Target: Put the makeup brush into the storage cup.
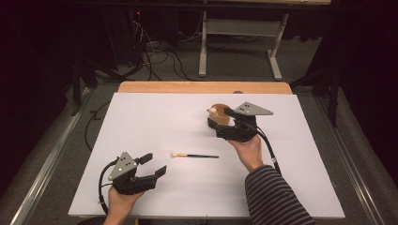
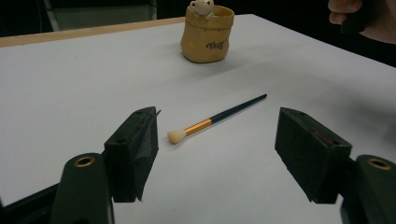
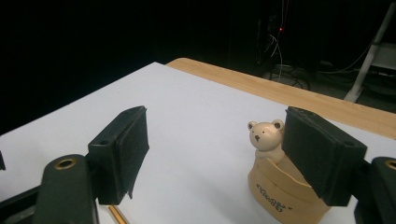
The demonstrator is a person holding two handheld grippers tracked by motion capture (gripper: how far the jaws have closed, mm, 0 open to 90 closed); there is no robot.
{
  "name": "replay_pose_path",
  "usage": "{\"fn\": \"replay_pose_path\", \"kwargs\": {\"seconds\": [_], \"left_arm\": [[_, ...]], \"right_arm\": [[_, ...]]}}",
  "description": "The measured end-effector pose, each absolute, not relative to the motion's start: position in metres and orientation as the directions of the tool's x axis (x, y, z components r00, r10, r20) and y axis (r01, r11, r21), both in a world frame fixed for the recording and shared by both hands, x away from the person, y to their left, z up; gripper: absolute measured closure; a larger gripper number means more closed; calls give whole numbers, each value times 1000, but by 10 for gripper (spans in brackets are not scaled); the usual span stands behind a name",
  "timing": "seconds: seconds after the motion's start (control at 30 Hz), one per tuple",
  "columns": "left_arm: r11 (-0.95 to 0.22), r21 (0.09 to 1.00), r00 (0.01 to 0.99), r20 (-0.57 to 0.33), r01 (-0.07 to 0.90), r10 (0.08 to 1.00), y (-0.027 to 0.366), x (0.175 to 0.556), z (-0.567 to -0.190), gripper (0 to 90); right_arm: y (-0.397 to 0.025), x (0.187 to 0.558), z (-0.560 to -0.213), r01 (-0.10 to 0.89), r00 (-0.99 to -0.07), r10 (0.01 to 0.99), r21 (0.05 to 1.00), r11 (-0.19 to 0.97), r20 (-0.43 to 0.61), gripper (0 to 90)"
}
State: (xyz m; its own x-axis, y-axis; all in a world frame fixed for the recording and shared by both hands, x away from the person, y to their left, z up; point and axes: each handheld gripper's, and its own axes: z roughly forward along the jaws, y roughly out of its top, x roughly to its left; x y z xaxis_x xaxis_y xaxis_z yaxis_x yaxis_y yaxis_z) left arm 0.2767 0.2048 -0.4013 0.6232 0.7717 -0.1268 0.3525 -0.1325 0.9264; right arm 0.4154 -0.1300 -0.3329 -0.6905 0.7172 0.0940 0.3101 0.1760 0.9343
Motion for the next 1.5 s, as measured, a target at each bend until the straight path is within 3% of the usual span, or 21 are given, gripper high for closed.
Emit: {"fn": "replay_pose_path", "kwargs": {"seconds": [0.37, 0.97, 1.5], "left_arm": [[-137, 923, 621, -126, 359, 774, 205, 277, -401, 313], [-139, 922, 616, -124, 361, 778, 205, 277, -401, 312], [-138, 923, 620, -126, 360, 775, 205, 277, -401, 312]], "right_arm": [[-134, 419, -329, 367, -706, 701, 899, 240, 101, 269], [-120, 419, -328, 351, -772, 636, 830, 433, -5, 282], [-109, 423, -316, 332, -830, 556, 765, 552, -42, 370]]}}
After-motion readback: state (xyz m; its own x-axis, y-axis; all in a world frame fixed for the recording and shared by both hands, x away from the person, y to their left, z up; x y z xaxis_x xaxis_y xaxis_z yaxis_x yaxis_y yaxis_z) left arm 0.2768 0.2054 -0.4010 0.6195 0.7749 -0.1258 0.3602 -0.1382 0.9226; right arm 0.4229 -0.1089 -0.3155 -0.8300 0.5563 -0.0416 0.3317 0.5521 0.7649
